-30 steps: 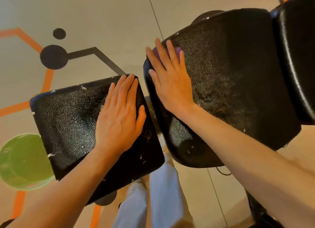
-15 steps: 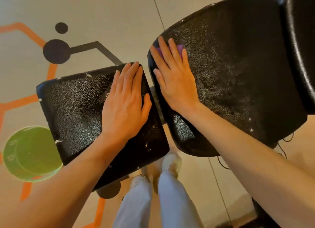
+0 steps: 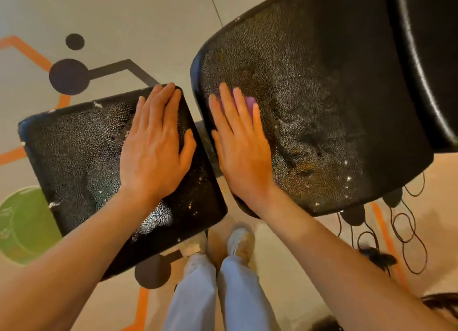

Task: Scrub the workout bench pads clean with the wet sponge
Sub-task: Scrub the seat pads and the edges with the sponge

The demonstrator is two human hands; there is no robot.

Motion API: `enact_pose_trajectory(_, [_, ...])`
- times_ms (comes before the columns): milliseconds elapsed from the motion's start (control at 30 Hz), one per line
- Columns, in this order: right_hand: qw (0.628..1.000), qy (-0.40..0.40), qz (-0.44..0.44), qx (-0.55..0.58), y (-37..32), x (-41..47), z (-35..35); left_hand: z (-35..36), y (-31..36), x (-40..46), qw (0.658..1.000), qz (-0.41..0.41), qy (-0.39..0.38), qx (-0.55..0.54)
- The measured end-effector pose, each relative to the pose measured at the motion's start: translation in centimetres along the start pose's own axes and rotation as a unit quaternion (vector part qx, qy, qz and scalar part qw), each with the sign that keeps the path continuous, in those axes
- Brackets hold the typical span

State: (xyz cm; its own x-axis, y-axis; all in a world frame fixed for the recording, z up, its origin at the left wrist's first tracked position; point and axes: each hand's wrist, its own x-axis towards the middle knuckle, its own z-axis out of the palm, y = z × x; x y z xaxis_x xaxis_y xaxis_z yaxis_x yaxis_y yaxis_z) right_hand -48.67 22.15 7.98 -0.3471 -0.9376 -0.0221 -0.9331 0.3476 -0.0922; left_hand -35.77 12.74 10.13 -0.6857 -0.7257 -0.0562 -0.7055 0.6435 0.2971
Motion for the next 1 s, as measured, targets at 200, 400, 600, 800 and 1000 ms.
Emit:
enact_pose_trajectory(200, [0.999, -0.036, -0.039, 0.004, 2.3, -4.6, -0.3, -0.1, 0.1, 0.1, 1.0, -0.003, -0.007, 0.002])
enact_pose_trajectory(400, [0.996, 0.017, 0.088, 0.006, 2.9, 1.5, -0.8, 0.0, 0.1, 0.0, 1.0, 0.0, -0.004, -0.004])
enact_pose_trajectory(600, [0.996, -0.041, -0.055, -0.058, 5.6, -5.3, -0.6, -0.2, 0.3, 0.0, 1.0, -0.01, -0.007, -0.007])
enact_pose_trajectory(800, [0.984, 0.045, 0.172, -0.026, 6.0, 1.1, -1.3, 0.0, 0.3, -0.1, 1.0, -0.007, -0.007, 0.004])
enact_pose_trajectory(1000, [0.992, -0.014, -0.109, -0.061, 8.4, -4.9, -0.6, -0.2, 0.3, -0.1, 1.0, -0.005, -0.014, 0.002])
